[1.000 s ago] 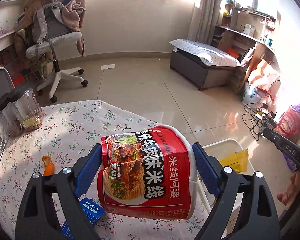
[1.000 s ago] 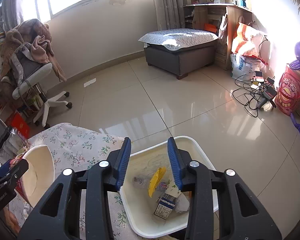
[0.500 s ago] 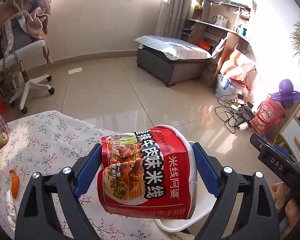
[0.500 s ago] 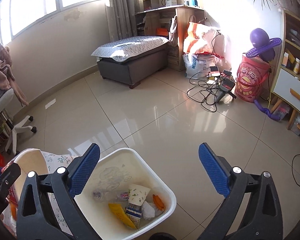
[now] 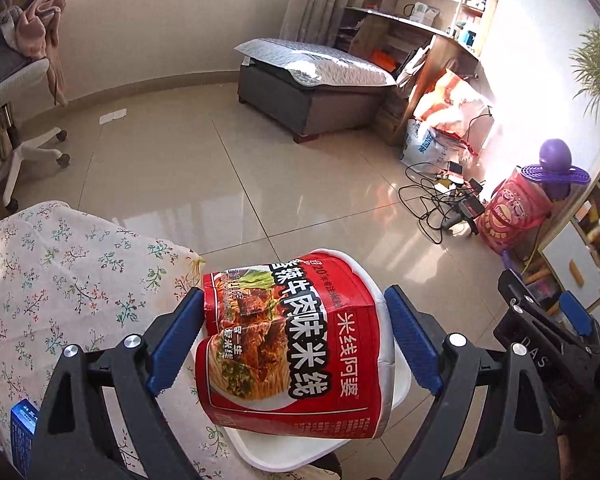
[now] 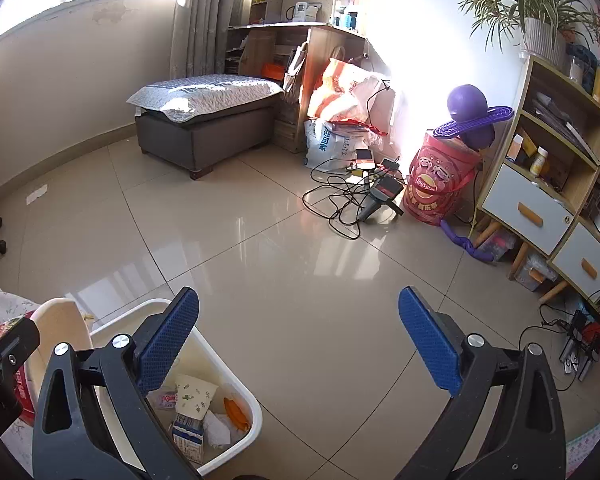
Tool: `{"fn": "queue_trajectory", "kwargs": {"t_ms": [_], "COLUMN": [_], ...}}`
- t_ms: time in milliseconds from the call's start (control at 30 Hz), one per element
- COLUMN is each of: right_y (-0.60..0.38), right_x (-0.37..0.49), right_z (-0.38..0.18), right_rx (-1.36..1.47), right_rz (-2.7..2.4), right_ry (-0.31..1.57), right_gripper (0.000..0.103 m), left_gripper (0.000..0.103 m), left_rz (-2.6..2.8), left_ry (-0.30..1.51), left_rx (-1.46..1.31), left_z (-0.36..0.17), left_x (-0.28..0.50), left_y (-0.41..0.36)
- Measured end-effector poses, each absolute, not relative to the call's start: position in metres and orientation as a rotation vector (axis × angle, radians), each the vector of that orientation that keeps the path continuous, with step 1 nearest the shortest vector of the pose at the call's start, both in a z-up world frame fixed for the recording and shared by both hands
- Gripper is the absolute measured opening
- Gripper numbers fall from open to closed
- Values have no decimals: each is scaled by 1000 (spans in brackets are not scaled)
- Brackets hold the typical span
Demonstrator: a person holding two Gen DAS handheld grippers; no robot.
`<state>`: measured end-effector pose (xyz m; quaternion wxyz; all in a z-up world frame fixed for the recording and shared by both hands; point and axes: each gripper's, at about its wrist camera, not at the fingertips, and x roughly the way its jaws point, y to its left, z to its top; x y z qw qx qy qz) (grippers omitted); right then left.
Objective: Collect trash
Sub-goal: 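Lower the red noodle cup into the white bin and open the left tool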
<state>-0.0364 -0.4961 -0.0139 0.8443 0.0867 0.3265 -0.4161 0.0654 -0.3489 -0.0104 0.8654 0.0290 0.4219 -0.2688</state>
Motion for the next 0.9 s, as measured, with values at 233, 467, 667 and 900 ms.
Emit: {"fn": "queue_trajectory", "kwargs": {"t_ms": [233,467,667,900], "right_y": [-474,-432,-393,-338], "right_x": [-34,-23,-9,8], "right_z": [-11,-6,-5,-5], "right_rx": [160,140,142,80], "right_rz": [-860,-769,-648,-513], "right_ry": [640,590,587,589], "right_gripper": [96,96,96,96], "left_gripper": [94,94,94,94], "left_rz": [-504,-373,-254,-141], "left_ry": [859,830,800,805], "left_rx": [50,25,8,-37], "left_z": [-10,-7,-3,-3], "left_x": [61,61,62,61], "left_y": [-324,-274,-225,-170]}}
